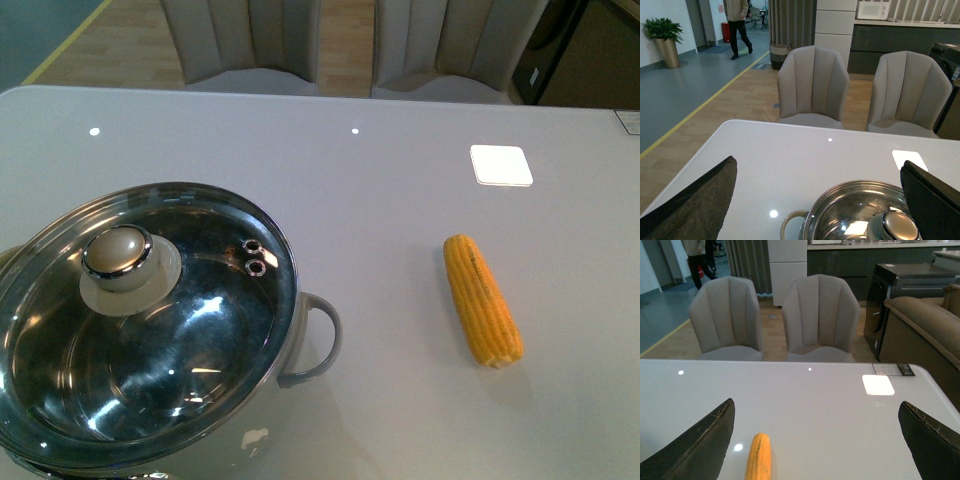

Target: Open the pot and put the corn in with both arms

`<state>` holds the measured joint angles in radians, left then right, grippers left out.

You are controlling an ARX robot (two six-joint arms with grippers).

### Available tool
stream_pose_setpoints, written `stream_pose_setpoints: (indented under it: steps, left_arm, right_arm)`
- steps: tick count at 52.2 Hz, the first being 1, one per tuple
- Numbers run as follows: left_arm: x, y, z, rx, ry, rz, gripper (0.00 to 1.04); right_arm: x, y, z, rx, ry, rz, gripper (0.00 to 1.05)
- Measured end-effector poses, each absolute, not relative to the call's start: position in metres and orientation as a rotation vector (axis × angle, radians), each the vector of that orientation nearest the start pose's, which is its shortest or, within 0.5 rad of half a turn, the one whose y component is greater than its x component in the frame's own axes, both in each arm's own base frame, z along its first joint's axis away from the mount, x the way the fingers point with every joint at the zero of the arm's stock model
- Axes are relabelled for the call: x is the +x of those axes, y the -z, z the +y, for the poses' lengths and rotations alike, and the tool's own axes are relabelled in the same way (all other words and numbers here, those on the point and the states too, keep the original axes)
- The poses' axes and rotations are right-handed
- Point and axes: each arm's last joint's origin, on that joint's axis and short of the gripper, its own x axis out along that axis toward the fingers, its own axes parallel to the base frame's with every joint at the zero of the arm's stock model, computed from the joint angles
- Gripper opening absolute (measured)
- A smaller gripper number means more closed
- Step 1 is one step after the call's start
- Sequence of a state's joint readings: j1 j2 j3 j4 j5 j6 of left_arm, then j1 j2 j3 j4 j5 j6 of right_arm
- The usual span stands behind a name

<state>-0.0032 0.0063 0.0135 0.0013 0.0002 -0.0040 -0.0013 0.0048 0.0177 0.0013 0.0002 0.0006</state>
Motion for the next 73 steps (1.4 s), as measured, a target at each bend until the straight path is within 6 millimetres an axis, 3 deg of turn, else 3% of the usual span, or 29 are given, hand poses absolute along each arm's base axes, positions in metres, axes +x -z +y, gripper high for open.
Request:
stream_pose_setpoints:
  steps: [57,64,73]
  left_arm:
    - [0.097,-0.168,0.0,-0.004,0.003,-0.009,0.98]
    - [0.101,-0.165,-0.002,0.0,-0.189,0.276,0.98]
    - [0.117,-0.169,-0.006,0.015,-0.196,0.33,0.98]
  right_arm:
    - [0.097,-0.169,0.0,0.001,0.002,-0.014,0.96]
    - [0.097,-0.169,0.0,0.001,0.003,-0.014,0.96]
    - [0.097,-0.169,0.0,0.001,0.002,-0.014,0.96]
